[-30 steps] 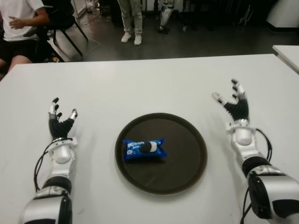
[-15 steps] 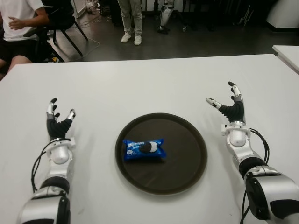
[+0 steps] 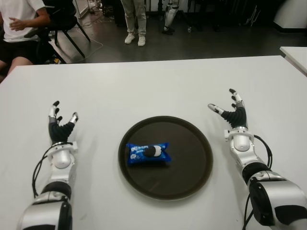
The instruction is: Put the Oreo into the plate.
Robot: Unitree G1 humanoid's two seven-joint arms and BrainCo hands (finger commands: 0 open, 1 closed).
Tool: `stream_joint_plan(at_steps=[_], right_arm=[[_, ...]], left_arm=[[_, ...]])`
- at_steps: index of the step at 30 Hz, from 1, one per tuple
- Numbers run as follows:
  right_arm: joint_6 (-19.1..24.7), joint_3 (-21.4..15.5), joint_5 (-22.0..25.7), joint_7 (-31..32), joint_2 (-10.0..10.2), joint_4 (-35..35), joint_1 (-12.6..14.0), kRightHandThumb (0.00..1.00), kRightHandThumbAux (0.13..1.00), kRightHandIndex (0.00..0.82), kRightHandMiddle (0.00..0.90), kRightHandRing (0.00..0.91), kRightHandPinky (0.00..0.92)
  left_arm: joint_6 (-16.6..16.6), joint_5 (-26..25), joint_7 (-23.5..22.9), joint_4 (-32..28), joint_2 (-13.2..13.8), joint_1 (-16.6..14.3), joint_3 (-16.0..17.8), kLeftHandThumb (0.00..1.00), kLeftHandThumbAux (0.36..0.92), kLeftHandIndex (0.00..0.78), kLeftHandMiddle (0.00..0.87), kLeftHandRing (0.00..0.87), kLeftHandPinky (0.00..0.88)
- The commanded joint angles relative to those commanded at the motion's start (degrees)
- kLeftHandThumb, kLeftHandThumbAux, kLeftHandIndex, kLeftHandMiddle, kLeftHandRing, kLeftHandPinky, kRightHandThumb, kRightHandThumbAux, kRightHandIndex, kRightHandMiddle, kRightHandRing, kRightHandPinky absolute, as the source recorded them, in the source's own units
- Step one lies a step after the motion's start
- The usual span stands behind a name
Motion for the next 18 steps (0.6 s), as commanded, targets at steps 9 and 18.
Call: stream_joint_plan(at_steps=[9, 18], right_arm=[[-1.82, -0.08, -0.17, 0.84, -0.11, -0.39, 0.38, 0.000, 0.722, 0.000, 0.000, 0.000, 0.000], [-3.41, -0.91, 0.73, 3.11, -0.34, -0.36, 0.23, 0.000, 0.756, 0.000, 0.000, 0.000, 0.000]], left_arm=[[0.20, -0.10, -0.23, 0.56, -0.16, -0.35, 0.06, 0.000, 0.767, 0.020, 0.022, 0.001, 0.000], [0.24, -0.05, 0.34, 0.71, -0.54, -0.40, 0.18, 0.000, 0.735, 0.023, 0.029, 0.010, 0.003]])
